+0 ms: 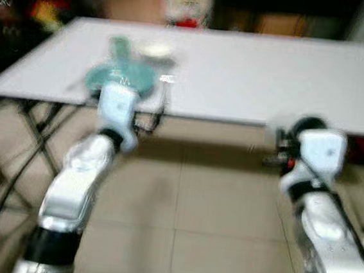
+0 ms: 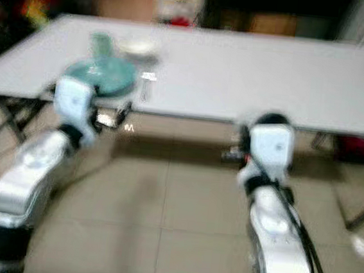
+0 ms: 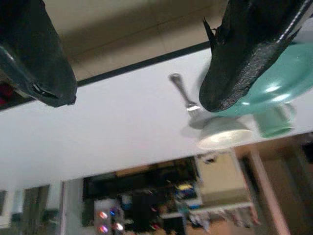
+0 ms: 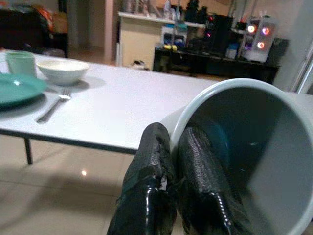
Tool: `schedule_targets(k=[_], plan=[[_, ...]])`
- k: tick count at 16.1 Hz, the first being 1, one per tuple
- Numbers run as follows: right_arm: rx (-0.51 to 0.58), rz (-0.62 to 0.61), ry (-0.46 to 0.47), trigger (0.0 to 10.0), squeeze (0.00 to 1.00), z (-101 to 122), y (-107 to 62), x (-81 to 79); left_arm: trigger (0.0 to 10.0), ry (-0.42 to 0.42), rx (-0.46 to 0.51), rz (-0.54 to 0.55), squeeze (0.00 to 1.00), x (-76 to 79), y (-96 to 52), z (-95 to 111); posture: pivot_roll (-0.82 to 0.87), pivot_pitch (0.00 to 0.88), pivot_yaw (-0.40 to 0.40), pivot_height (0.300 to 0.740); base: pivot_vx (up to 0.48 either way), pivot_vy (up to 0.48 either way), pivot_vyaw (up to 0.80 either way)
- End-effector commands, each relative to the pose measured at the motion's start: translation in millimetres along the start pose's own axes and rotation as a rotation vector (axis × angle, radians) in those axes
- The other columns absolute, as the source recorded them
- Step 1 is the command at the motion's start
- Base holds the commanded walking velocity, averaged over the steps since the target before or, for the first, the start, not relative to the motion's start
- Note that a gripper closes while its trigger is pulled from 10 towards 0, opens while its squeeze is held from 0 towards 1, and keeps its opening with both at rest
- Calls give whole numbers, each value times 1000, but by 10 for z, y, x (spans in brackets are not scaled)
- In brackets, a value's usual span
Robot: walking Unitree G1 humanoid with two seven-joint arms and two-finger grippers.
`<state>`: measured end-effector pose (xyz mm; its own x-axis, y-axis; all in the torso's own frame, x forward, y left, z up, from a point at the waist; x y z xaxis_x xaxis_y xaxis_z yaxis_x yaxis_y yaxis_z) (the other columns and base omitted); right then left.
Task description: Setting the table
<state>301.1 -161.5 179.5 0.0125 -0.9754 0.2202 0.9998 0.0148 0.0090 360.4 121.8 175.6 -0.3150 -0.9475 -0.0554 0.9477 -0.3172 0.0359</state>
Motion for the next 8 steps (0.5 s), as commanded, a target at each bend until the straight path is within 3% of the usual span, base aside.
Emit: schedule_targets(k=[1,8], plan=[[19,-33,-16,10000,0,64,-3,97,10000,-4,24,-37,0,105,32,74,-54,0,67,740,334,0,-800],[18,-34,-20,10000,0,66,-7,96,10000,0,26,-47,0,122,28,72,-56,0,69,740,334,0,-800]])
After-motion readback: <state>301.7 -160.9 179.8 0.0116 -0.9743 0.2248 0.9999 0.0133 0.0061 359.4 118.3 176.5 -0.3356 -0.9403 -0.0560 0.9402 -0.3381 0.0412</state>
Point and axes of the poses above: a point about 5 cm out from each wrist's last joint towards the gripper, its own y axis pointing out of the wrist towards the gripper, its own z axis along the axis of the wrist's last joint, x = y × z, the point moved 6 cm from there along y, pointing out of the wrist towards the gripper, and after that the axes turned 3 degrees about -y, right-handed, at the moved point
